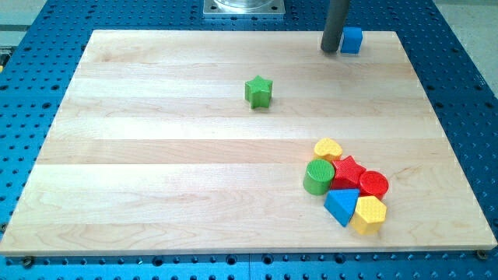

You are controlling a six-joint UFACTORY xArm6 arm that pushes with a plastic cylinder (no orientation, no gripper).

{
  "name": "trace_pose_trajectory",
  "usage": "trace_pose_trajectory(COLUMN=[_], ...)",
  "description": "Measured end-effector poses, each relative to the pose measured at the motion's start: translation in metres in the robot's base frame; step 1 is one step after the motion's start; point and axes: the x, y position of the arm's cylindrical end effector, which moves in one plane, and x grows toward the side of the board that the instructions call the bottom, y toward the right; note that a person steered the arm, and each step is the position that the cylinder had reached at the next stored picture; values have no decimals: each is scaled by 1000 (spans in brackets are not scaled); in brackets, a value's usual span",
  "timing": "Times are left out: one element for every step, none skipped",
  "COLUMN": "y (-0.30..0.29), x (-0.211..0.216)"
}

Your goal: Slide the green star vertically above the yellow heart

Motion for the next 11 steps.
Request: trace_pose_trajectory(y=[32, 55, 40, -58, -170, -170, -113, -102, -143, -83, -45], x=[-2, -2, 107, 197, 200, 143, 87, 79, 134, 142, 93])
